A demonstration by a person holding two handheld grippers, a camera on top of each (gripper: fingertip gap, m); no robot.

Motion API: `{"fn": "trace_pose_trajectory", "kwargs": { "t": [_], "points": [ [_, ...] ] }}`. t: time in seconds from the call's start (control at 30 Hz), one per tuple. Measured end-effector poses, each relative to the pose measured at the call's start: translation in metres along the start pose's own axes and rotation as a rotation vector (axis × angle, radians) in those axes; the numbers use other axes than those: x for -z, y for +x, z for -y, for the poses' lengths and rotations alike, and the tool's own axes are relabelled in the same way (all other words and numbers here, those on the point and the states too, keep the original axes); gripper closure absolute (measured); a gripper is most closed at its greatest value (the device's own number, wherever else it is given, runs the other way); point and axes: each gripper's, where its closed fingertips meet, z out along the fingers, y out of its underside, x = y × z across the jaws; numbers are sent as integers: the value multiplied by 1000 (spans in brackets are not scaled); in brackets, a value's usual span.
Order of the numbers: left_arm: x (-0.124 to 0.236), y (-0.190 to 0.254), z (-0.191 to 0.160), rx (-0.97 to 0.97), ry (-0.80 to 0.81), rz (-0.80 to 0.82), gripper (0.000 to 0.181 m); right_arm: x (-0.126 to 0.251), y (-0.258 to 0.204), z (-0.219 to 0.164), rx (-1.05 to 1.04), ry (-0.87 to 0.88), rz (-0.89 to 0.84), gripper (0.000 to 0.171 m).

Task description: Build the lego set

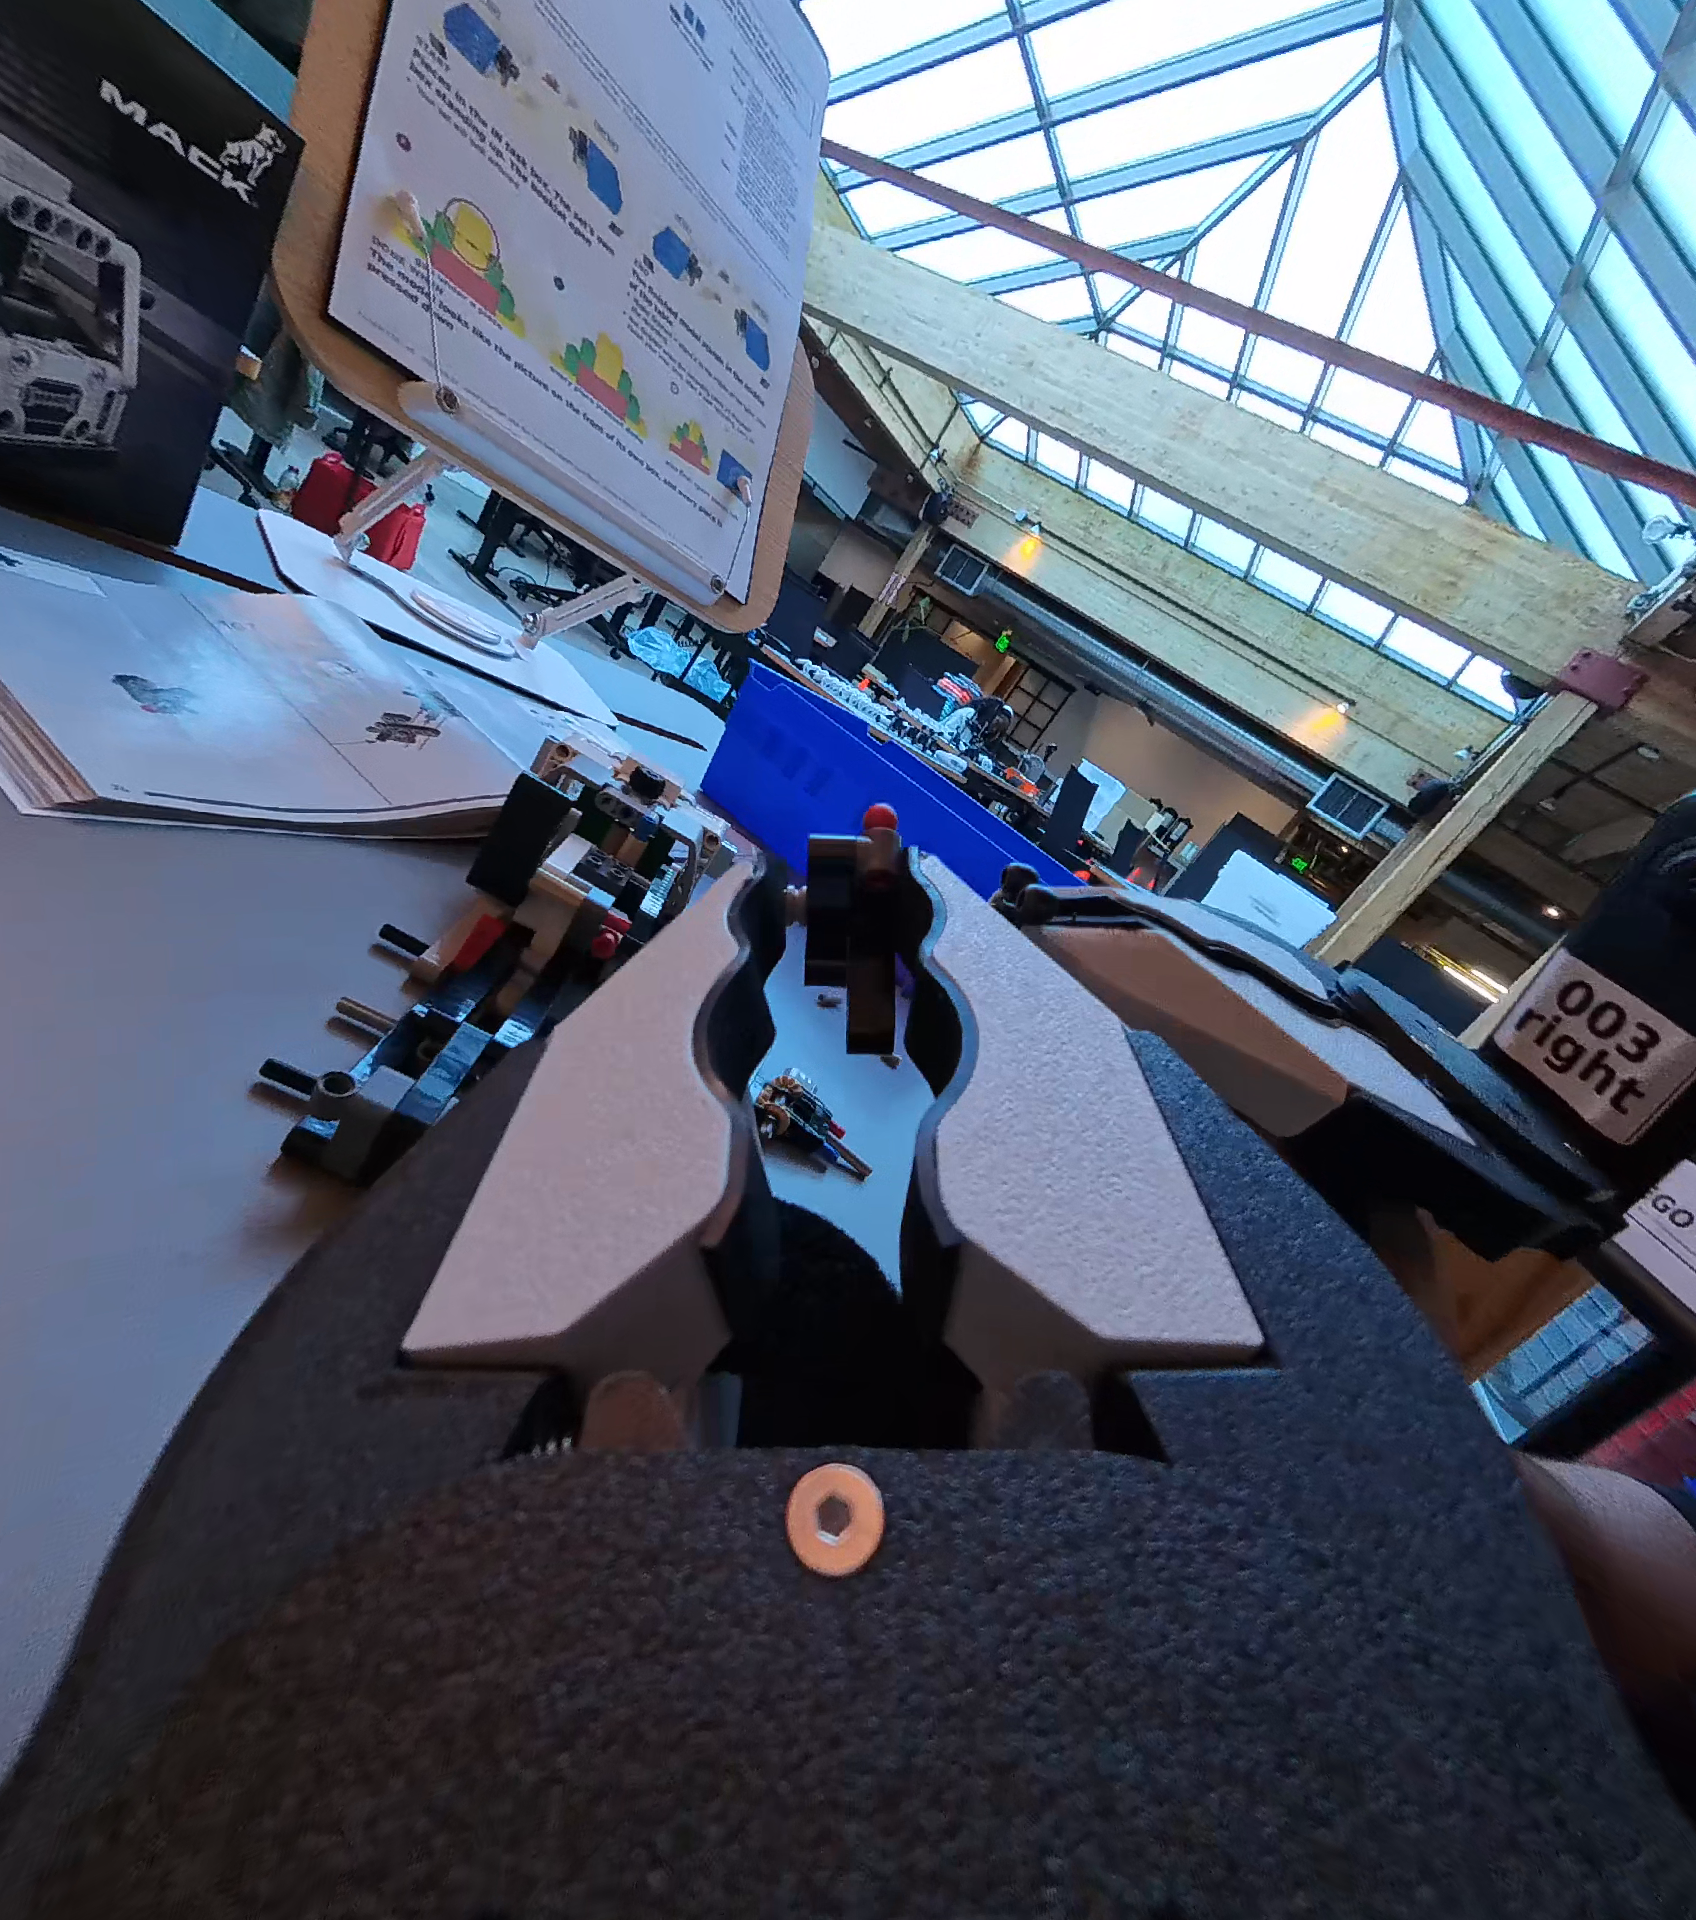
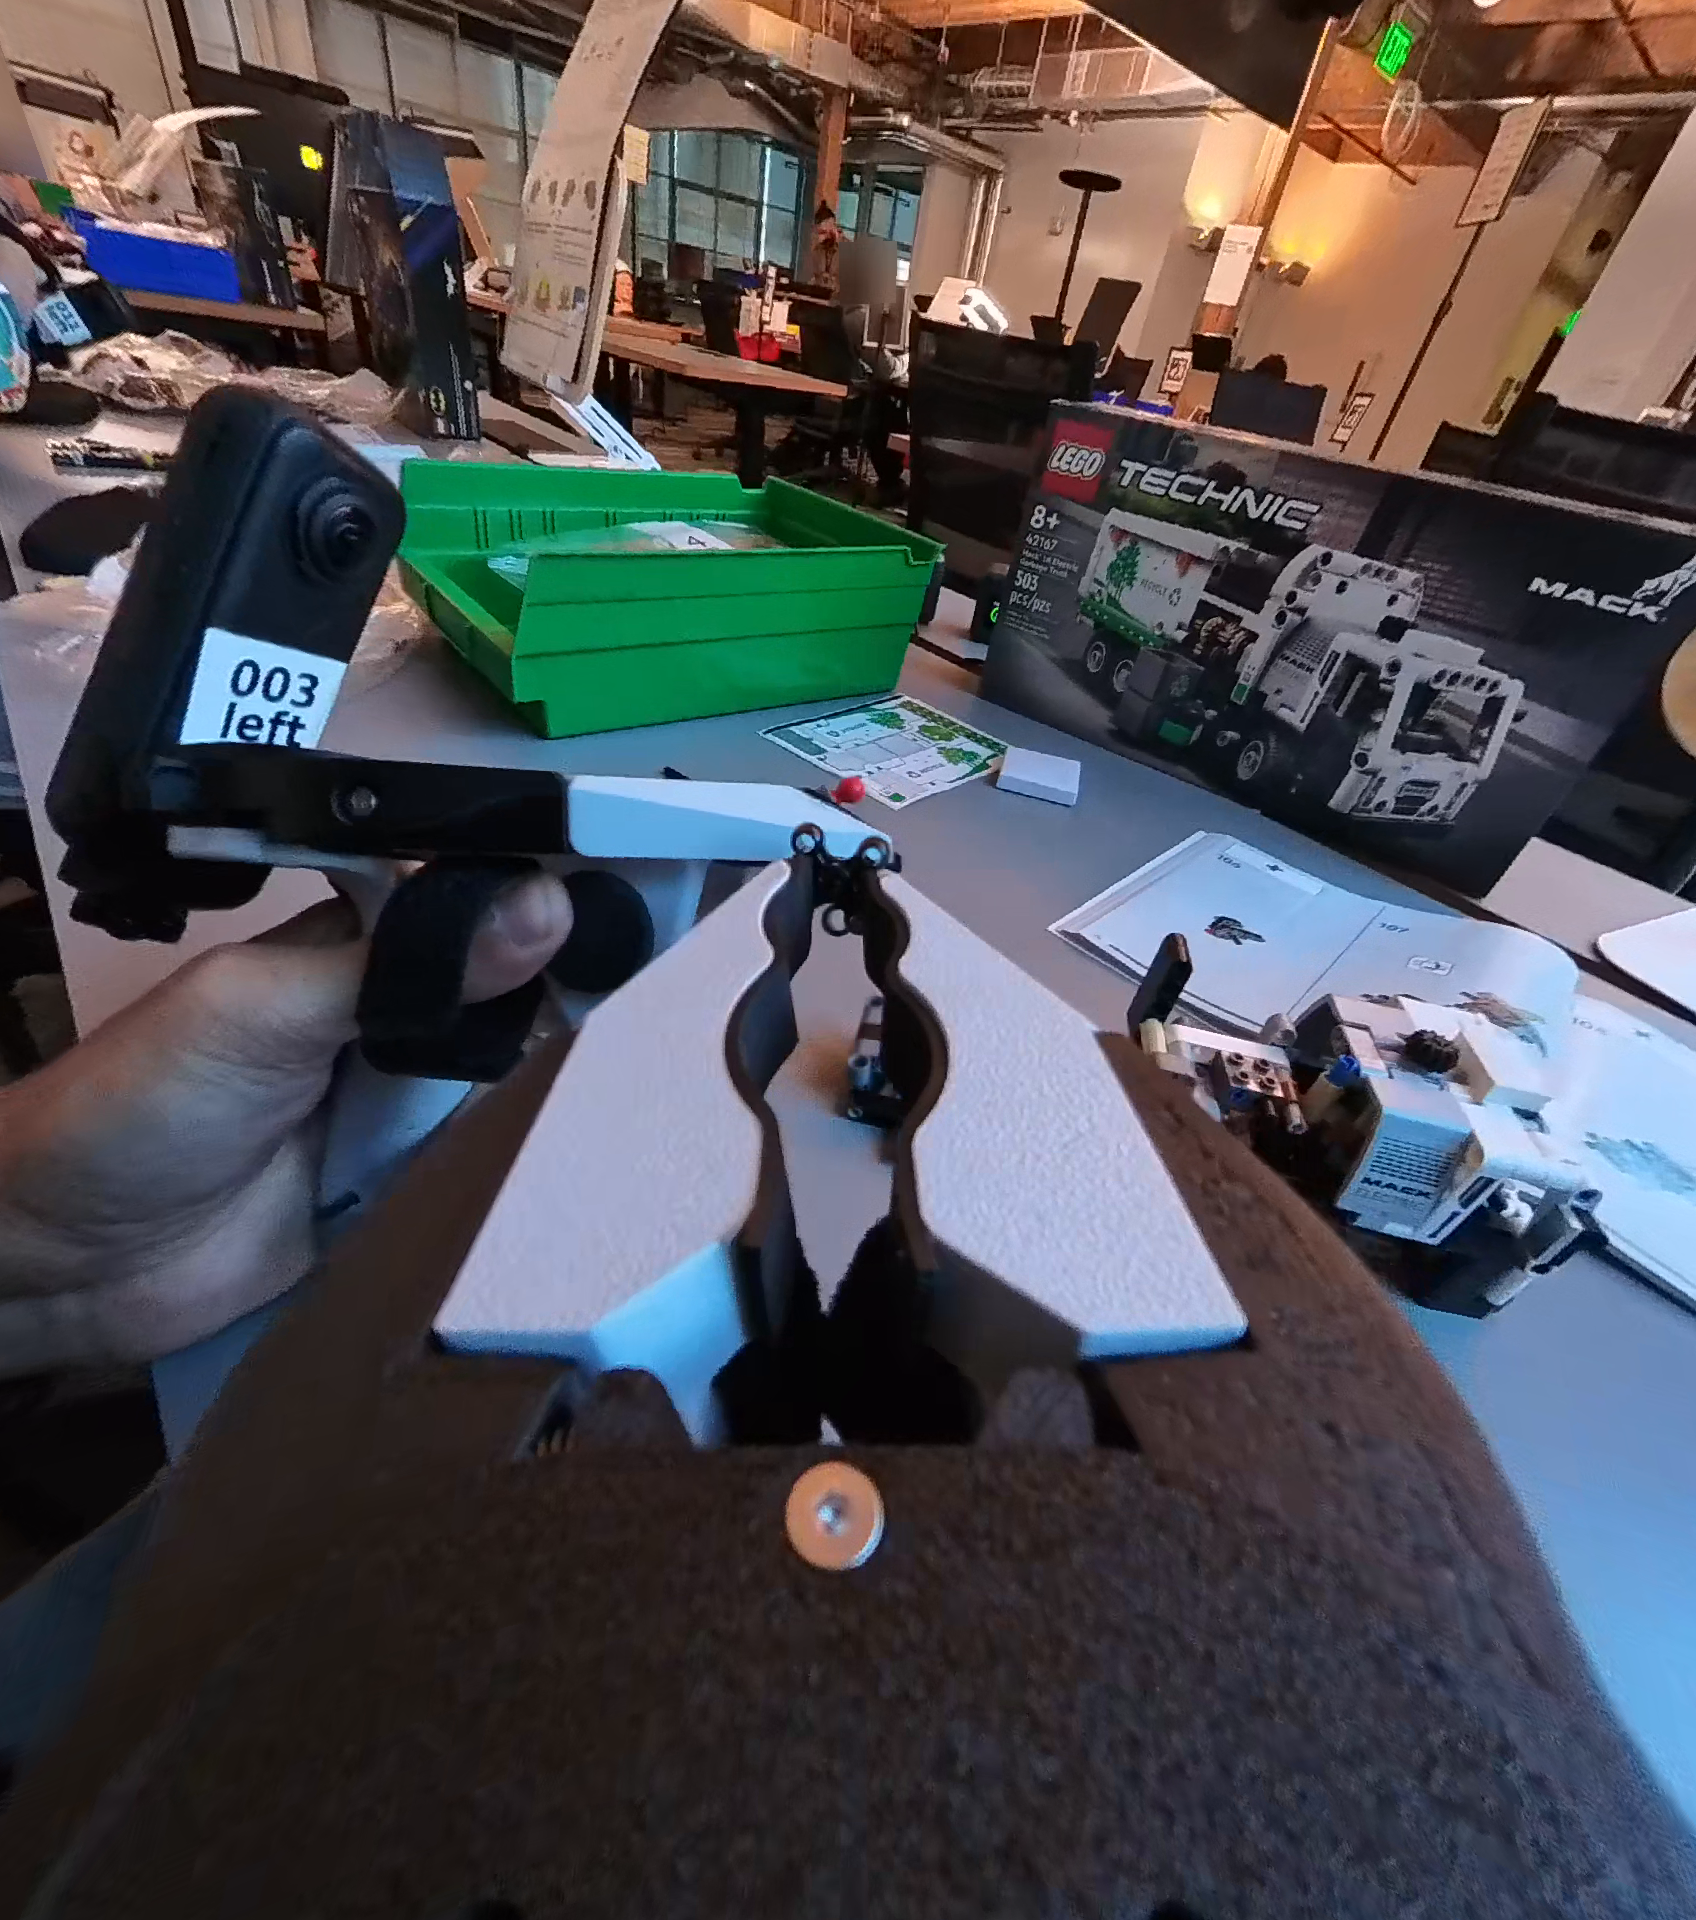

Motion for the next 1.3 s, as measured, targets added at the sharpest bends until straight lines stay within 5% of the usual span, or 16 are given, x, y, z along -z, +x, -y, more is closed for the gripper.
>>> {"fn": "trace_pose_trajectory", "kwargs": {
  "t": [0.23, 0.37, 1.3],
  "points": [
    [2, 0, 3, -79, 21, 55, 162, 0, 0, 0, -49, -5, 21, 162],
    [0, 2, 0, -119, -2, 62, 162, 4, 1, -2, 114, 0, 22, 163],
    [0, 5, 1, 2, 6, -42, 162, 4, -3, 4, 71, -77, 57, 163]
  ]
}}
